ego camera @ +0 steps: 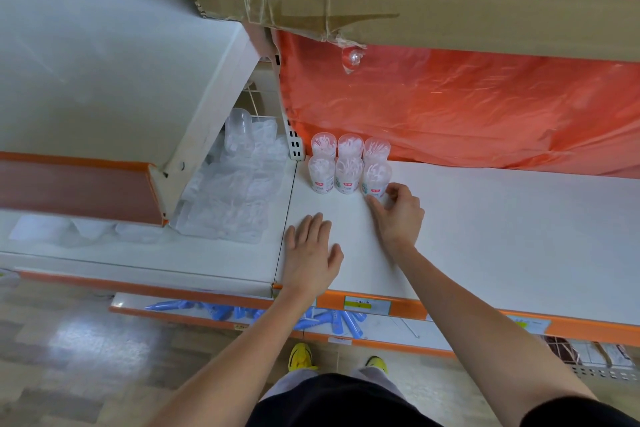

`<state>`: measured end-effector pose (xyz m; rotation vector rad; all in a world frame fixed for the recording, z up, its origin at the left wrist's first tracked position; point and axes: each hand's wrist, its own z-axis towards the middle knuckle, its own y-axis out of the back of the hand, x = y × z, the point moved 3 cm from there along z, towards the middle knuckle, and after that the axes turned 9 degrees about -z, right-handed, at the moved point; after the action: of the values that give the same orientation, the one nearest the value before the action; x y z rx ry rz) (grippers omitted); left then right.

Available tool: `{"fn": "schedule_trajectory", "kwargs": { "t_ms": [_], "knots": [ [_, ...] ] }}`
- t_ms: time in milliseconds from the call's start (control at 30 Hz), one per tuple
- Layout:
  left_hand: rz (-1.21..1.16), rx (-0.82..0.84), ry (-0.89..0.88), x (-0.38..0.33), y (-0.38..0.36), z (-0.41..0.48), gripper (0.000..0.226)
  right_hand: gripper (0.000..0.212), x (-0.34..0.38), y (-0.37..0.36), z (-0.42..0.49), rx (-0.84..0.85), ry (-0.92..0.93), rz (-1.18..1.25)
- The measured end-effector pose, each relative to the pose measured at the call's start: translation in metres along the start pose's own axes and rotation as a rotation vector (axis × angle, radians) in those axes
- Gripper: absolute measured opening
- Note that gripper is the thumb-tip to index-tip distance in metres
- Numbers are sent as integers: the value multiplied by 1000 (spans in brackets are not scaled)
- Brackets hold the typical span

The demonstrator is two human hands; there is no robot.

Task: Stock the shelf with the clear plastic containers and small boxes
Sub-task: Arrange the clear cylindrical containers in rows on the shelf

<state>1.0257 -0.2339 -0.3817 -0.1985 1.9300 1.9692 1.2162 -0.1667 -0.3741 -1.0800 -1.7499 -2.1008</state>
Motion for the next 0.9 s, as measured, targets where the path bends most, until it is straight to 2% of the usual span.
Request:
{"fn": "schedule_trajectory", "kwargs": {
  "t_ms": [267,533,900],
  "knots": [
    [-6,-11,2,0,1,0,55,48,-2,-8,3,-6,34,-159],
    [2,-1,9,-1,2,-1,55,49,0,-8,2,-18,44,-210],
    [36,54,26,-4,9,-1,56,56,0,-2,-2,50,32,-122]
  ]
}}
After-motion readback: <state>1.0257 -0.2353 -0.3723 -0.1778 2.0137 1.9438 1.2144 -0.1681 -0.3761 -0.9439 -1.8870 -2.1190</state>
